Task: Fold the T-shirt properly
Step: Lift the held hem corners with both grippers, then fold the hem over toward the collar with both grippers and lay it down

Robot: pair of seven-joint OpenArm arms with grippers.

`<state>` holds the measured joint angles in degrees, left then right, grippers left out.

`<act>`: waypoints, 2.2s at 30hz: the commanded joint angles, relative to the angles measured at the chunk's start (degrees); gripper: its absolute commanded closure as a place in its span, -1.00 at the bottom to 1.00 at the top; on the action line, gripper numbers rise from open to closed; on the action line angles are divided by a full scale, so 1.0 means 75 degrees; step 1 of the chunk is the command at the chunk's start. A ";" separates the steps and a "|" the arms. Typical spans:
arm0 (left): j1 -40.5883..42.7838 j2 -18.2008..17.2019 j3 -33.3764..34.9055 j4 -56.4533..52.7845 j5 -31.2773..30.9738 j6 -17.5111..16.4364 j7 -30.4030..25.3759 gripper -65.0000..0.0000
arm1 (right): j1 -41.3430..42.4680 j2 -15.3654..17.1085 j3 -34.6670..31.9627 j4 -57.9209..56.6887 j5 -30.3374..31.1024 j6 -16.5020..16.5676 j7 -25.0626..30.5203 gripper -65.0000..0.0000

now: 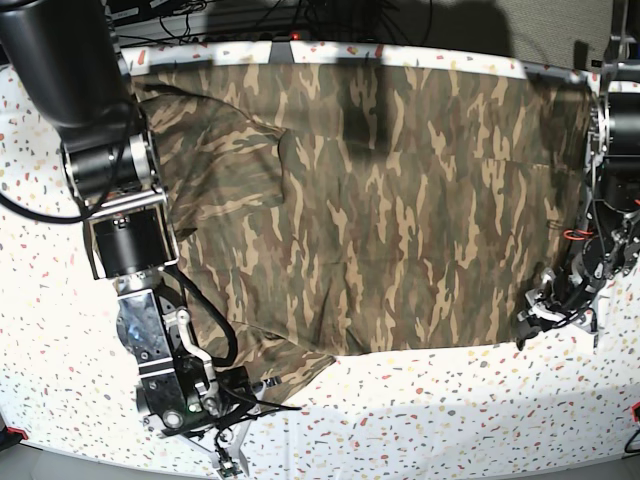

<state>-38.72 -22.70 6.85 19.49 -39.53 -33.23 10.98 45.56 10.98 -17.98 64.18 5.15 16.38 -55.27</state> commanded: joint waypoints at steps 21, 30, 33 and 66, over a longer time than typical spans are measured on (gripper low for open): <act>-0.0254 -0.0023 -0.0009 0.0111 0.1614 -0.0085 -0.0831 1.00 | 0.0335 0.0017 0.0052 0.0146 -0.0495 -0.0006 -0.0041 0.24; -0.0256 -0.0041 -0.0009 0.0111 0.1743 -0.0085 -0.0437 1.00 | 0.0335 0.0472 0.0309 -0.0702 -0.1145 -0.0070 0.0294 0.24; -0.0256 -0.0041 -0.0009 0.0111 0.1900 -0.0082 -0.0446 1.00 | 0.0338 0.0810 0.1067 -0.1620 -0.0411 -0.0017 0.0906 0.24; -0.0256 -0.0003 -0.0009 0.0111 0.1865 -0.0085 -0.0624 1.00 | -0.1271 0.2206 0.4188 -0.3791 0.1649 0.2361 0.1833 -0.05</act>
<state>-38.72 -22.04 6.85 19.49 -24.84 -33.41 7.66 34.70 26.79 13.34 34.92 16.97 33.69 -42.11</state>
